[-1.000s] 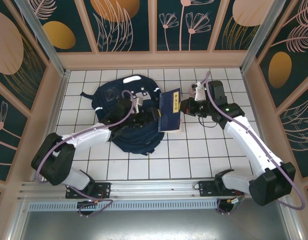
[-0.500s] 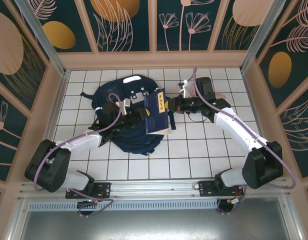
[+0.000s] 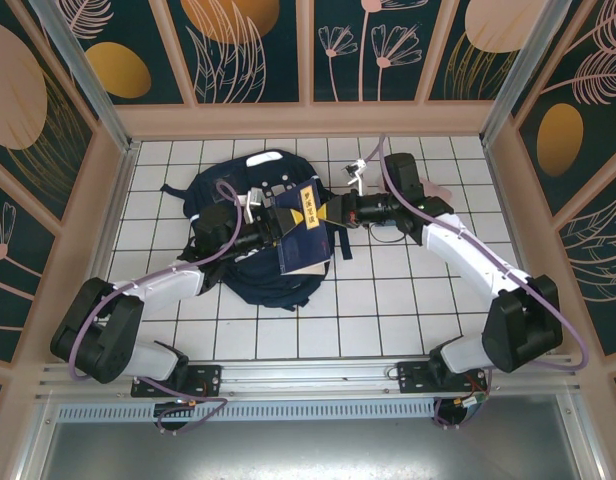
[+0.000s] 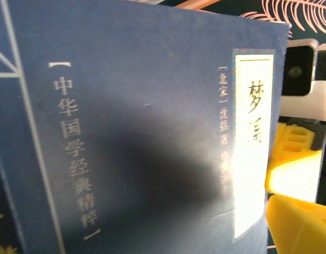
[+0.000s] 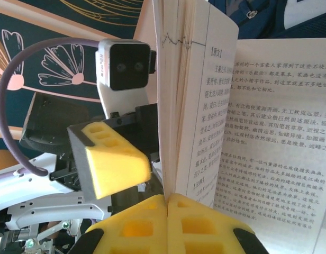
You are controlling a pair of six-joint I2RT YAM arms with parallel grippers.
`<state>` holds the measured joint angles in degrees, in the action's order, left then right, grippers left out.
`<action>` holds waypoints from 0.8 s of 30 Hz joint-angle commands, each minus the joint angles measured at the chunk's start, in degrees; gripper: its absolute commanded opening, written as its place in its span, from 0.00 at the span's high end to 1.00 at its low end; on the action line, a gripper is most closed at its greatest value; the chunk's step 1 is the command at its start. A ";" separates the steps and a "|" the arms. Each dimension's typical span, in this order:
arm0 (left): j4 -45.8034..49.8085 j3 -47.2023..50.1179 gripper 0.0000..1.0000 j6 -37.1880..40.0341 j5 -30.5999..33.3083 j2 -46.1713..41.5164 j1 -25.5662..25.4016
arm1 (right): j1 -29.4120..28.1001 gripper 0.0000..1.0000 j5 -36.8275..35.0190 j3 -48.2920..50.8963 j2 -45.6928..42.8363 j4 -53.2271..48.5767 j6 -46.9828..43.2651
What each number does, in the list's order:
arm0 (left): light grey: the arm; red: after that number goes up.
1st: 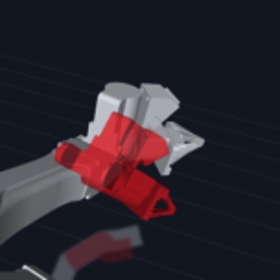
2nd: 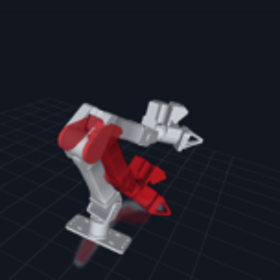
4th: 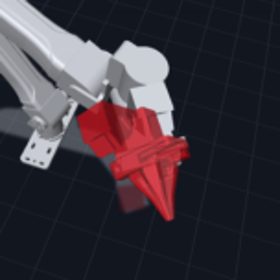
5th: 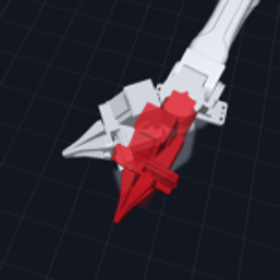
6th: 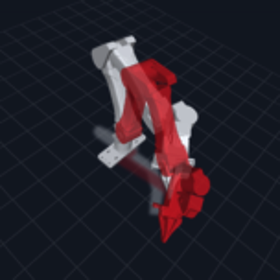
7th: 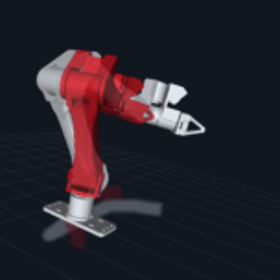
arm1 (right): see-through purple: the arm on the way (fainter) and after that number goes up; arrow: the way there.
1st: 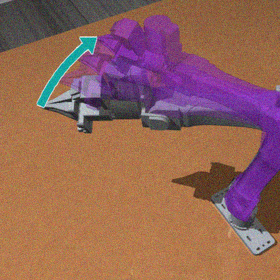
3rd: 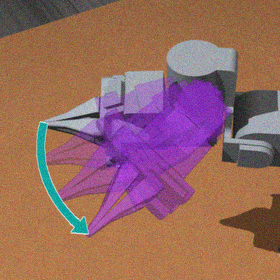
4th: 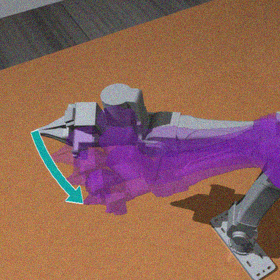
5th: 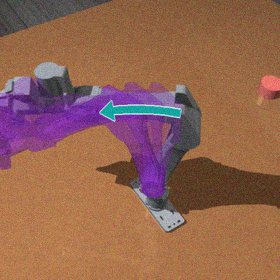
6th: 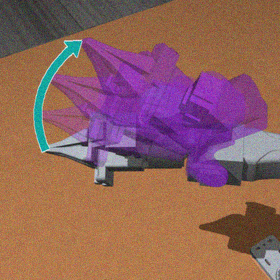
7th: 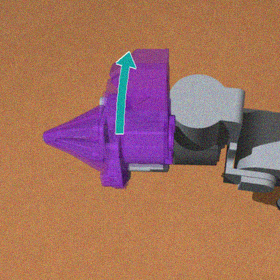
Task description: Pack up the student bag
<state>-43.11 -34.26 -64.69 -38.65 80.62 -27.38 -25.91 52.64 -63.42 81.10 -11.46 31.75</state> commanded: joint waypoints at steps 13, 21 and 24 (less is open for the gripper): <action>9.49 -2.22 0.88 -2.16 7.91 -7.78 0.31 | 2.71 0.64 -11.47 -3.13 3.25 -4.42 -6.37; 8.83 -3.92 1.00 -7.26 19.62 -10.87 0.06 | 0.80 0.14 -16.21 12.18 -8.47 17.56 14.67; 6.05 -3.89 1.00 -9.82 24.32 -11.10 0.01 | -2.06 0.03 -18.10 18.56 -11.49 28.84 24.82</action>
<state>-32.16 -35.99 -71.20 -20.75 71.09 -27.11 -25.54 37.08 -49.08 71.88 2.76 44.42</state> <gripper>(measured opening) 0.125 0.952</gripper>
